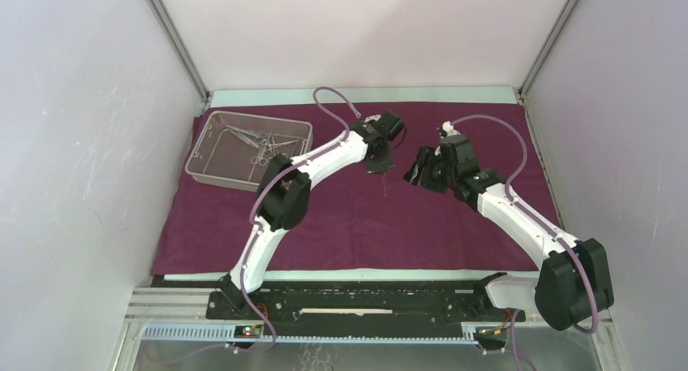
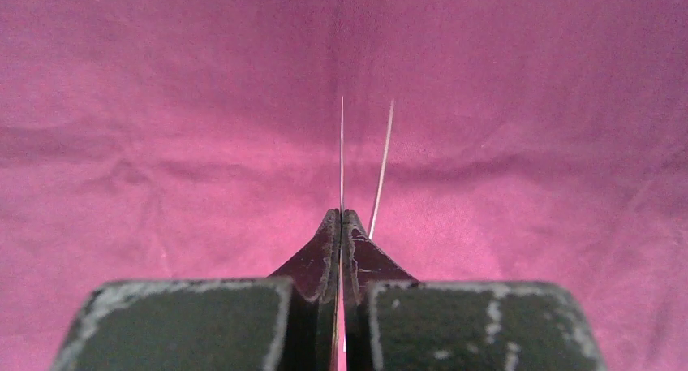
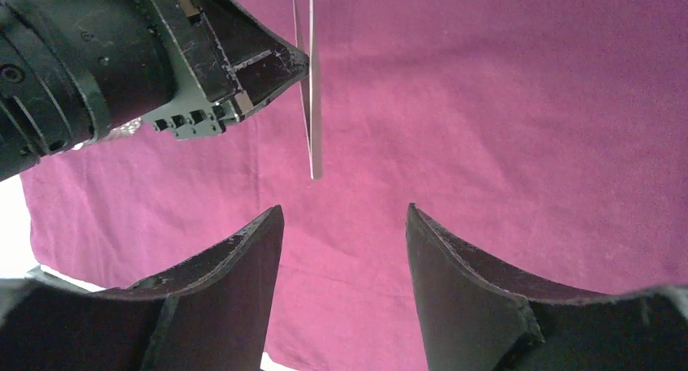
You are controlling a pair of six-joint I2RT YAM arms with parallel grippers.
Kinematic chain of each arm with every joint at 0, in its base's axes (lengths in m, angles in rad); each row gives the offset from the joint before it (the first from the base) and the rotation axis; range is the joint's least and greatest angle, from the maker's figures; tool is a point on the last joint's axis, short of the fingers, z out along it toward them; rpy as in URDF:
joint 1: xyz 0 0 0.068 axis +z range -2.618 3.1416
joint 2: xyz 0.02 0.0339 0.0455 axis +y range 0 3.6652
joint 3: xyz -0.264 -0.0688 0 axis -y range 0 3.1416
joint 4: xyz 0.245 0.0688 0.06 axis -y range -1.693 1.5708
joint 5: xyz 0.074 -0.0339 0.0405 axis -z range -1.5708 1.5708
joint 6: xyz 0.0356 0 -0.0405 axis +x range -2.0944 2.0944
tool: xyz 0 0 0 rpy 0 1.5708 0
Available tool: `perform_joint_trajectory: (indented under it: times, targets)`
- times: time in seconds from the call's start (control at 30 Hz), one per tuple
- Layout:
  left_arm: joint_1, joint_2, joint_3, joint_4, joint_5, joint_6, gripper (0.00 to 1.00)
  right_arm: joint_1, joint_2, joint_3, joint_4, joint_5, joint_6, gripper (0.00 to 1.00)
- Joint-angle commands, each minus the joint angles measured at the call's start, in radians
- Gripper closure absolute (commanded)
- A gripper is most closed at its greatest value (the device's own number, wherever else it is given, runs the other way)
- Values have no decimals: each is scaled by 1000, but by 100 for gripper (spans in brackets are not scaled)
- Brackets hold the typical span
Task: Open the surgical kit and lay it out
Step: Place the medical item in the surgical kit, then move the medical item into the surgical kit.
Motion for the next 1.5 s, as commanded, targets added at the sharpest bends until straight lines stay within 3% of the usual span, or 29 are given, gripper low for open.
perform_joint_trajectory:
  times: [0.0, 0.17, 0.43, 0.6, 0.83, 1.2, 1.33, 1.47]
  targets:
    - [-10, 47, 70, 39, -4, -58, 100, -20, -22, -38, 61, -13, 8, 34]
    - [-12, 88, 62, 61, 18, -65, 98, -25, -6, -57, 77, -19, 0, 34]
    - [-8, 58, 73, 74, 15, -20, 67, -30, 23, -58, 99, -22, -16, 34]
    - [13, -33, 49, 58, -17, 40, 60, -32, 46, -53, 123, -30, -25, 34]
    - [62, -216, -60, 57, -50, 129, 59, -24, 169, 4, 149, -20, -26, 34]
    - [251, -531, -453, 92, -124, 262, 63, 14, 331, 92, 144, 33, -38, 38]
    - [332, -564, -528, 122, -92, 290, 64, 14, 344, 101, 144, 27, -41, 38]
    - [391, -503, -473, 141, -63, 348, 64, 14, 350, 111, 141, 23, -48, 39]
